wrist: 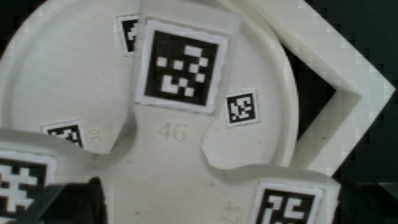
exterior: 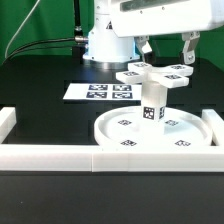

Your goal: Assemble round table

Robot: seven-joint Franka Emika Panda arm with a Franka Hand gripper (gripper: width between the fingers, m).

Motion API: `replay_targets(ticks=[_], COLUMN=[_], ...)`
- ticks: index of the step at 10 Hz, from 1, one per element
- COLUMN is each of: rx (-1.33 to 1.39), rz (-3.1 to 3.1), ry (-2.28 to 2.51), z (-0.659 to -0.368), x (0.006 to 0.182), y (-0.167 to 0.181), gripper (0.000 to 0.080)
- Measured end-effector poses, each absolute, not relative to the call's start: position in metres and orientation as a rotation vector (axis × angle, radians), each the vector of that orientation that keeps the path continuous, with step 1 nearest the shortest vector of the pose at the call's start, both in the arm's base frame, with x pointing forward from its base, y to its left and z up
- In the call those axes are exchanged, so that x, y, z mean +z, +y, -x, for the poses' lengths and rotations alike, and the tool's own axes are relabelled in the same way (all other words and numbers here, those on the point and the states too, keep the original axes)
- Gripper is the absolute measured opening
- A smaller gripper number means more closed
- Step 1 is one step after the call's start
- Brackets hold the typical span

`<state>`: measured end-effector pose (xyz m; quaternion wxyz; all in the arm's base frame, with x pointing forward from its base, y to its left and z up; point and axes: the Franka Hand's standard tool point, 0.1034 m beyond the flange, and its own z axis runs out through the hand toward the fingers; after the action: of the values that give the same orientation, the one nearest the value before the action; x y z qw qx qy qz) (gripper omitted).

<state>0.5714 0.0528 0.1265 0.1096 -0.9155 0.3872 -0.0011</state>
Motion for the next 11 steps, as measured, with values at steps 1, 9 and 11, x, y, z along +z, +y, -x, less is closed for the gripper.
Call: replay_targets(ticks=[1, 9, 11], rx=[-0.028, -0.092, -0.104], rz=[2.785, 3.01, 2.997], ry=[0.932, -0.189, -0.4], z=[-0.573, -0.585, -0.585], x=[0.126, 0.123, 0.122], y=[0.052, 0.059, 0.058], gripper=[0.0649, 0.0649, 0.0649])
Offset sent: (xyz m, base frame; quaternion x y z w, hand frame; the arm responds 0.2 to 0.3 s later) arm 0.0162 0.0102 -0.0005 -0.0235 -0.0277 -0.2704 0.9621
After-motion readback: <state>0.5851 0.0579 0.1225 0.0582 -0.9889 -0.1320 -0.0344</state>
